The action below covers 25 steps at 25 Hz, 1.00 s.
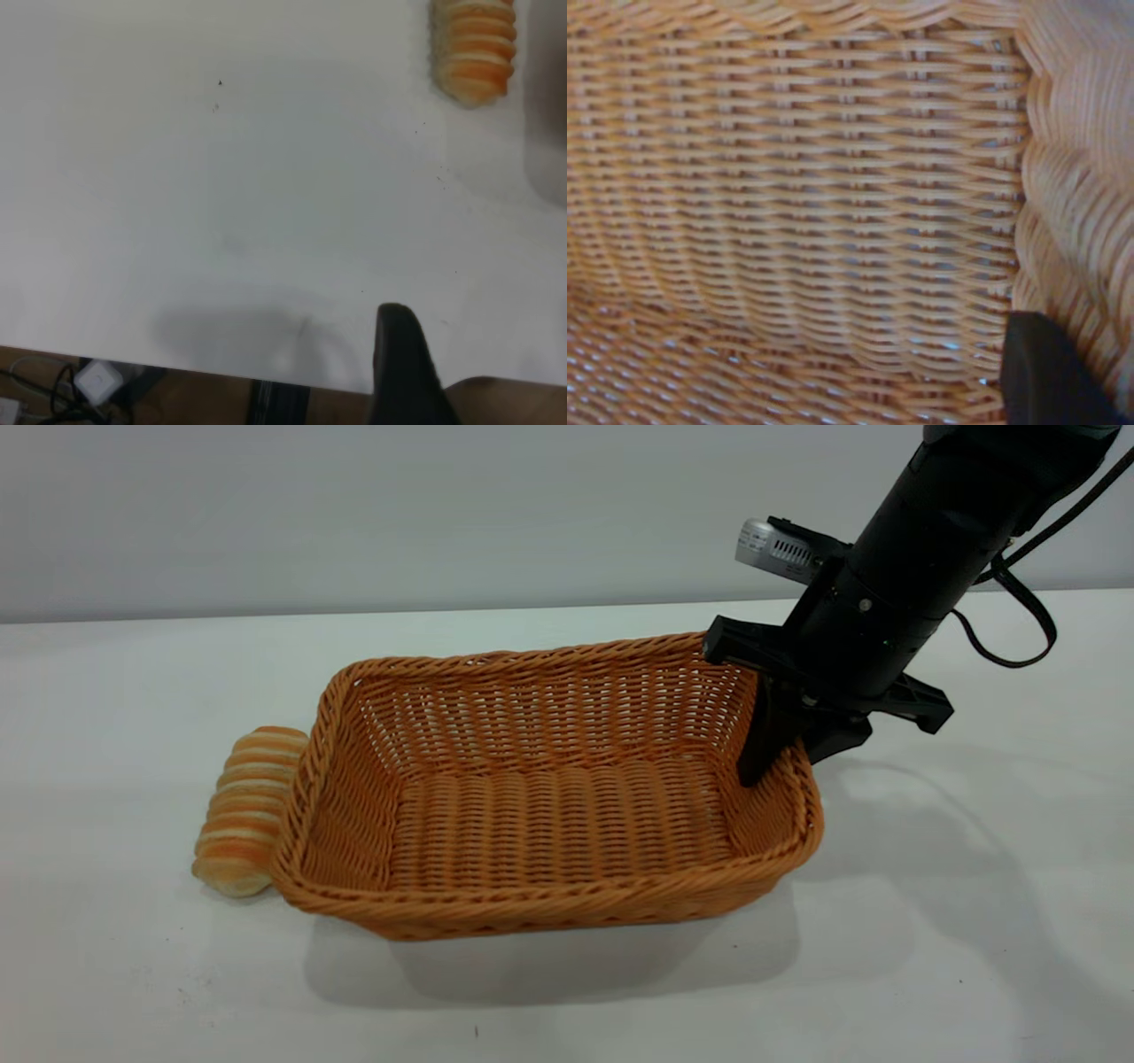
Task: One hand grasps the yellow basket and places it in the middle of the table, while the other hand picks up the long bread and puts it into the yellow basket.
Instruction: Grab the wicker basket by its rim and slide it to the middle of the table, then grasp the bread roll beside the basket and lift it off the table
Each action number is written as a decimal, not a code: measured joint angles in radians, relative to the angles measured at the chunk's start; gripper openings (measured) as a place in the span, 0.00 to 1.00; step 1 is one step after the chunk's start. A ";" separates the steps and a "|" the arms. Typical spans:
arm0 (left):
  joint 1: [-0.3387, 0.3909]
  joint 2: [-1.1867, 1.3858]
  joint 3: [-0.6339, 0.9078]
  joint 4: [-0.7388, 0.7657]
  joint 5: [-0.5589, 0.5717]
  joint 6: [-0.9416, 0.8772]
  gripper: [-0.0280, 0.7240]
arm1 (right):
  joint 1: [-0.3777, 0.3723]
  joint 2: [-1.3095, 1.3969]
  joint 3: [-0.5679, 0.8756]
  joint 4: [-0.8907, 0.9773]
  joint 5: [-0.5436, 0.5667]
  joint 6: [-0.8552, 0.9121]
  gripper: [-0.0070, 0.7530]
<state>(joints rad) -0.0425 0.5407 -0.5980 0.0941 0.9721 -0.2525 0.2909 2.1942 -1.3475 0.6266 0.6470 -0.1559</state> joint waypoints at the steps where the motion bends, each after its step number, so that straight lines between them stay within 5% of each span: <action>1: 0.000 0.000 0.000 0.000 0.000 0.000 0.68 | 0.000 0.000 -0.001 -0.003 0.003 0.000 0.23; 8: 0.000 0.000 0.000 0.021 0.017 0.001 0.68 | -0.028 -0.024 -0.015 -0.016 0.040 0.001 0.64; 11: 0.000 0.000 0.000 0.023 0.035 0.001 0.68 | -0.089 -0.082 -0.041 -0.027 0.087 0.001 0.74; 18: 0.000 0.016 0.000 0.024 0.052 0.011 0.68 | -0.238 -0.236 -0.068 -0.183 0.253 -0.046 0.77; 25: 0.000 0.286 0.000 0.042 -0.064 -0.006 0.68 | -0.226 -0.475 0.112 -0.397 0.286 -0.045 0.77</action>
<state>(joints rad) -0.0425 0.8263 -0.5980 0.1364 0.9085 -0.2585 0.0646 1.7192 -1.2357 0.2293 0.9331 -0.2008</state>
